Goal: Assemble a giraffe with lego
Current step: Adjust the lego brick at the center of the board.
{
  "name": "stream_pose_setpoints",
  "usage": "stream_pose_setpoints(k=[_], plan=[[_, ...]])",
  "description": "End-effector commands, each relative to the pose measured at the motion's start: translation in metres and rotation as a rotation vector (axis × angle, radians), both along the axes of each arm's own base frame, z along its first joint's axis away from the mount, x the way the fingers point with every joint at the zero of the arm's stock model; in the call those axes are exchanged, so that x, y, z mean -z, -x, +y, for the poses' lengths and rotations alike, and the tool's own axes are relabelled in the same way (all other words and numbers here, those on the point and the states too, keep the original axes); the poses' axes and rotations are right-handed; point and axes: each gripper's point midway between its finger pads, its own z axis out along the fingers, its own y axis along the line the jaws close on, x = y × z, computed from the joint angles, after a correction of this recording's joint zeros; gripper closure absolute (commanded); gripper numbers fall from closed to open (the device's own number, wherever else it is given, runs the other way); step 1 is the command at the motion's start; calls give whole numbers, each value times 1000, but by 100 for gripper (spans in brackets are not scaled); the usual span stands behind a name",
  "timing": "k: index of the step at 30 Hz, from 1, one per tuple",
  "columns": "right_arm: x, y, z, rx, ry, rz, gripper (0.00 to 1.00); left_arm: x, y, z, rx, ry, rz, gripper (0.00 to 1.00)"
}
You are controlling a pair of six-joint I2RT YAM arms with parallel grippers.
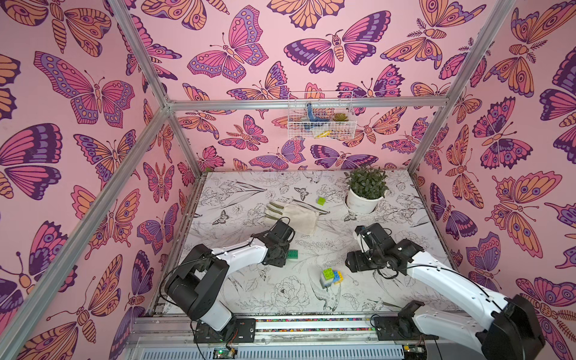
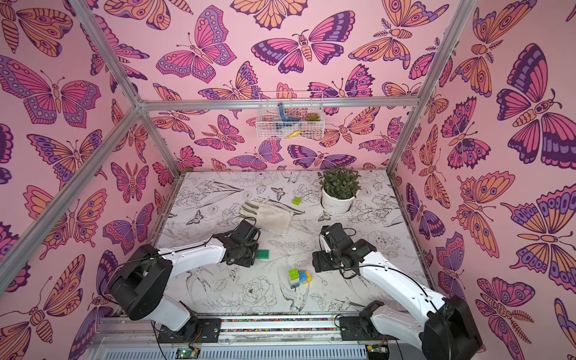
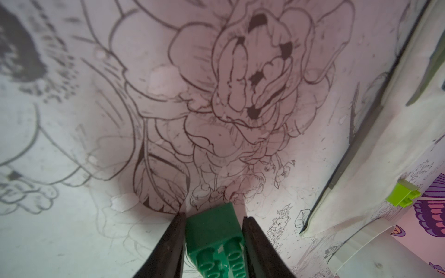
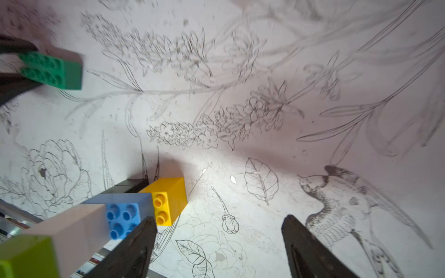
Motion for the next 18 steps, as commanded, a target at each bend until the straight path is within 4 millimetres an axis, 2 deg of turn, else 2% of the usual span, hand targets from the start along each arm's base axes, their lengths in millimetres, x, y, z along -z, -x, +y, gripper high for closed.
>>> stream_pose_setpoints(k=[1,3,6,8,10,13,15,18], plan=[[-31,-19,-6,-72,85,-115,12,16,19,12,16,-54,71,46],[-47,-30,4,-150,88,-157,11,12,15,10,36,-50,55,34],[-64,-49,11,-181,102,-218,11,-4,6,8,93,-55,16,21],[-72,-57,13,-176,100,-234,11,-20,0,8,150,-61,-12,17],[-80,-62,15,-173,94,-253,11,-44,2,11,282,-115,-20,14],[-86,-63,16,-173,88,-267,11,-94,9,15,553,-210,-54,12],[-85,-61,18,-185,78,-266,11,-125,14,16,813,-256,-88,10],[-81,-59,18,-190,74,-262,11,-152,31,12,1288,-306,-92,1]])
